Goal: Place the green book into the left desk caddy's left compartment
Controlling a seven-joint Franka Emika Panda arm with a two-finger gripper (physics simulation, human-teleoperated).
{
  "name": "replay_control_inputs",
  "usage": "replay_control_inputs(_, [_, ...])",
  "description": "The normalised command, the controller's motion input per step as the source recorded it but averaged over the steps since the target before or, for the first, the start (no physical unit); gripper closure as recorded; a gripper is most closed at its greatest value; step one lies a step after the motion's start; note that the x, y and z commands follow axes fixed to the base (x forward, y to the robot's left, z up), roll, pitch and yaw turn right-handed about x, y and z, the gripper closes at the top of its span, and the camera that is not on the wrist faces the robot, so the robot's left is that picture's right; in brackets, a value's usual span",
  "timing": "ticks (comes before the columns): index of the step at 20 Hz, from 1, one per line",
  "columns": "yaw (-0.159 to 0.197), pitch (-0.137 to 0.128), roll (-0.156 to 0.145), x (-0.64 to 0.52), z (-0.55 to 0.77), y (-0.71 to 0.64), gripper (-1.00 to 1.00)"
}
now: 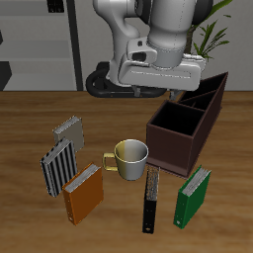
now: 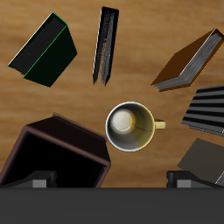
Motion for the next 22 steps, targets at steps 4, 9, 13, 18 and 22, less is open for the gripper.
replay_control_inputs(4, [-0.025, -0.023, 0.053, 0.39, 0.04, 0.53, -1.00])
replay_control_inputs(9, [-0.019, -0.029, 0.016, 0.30, 0.05, 0.27, -1.00])
replay_control_inputs(13, [-0.030, 0.001, 0.007, 0.38, -0.05, 0.25, -1.00])
replay_control_inputs(18, [0.003, -0.018, 0.029, 0.31, -0.17, 0.30, -1.00])
replay_control_inputs(22, [-0.033, 0.030, 0.036, 0.28, -0.25, 0.16, -1.00])
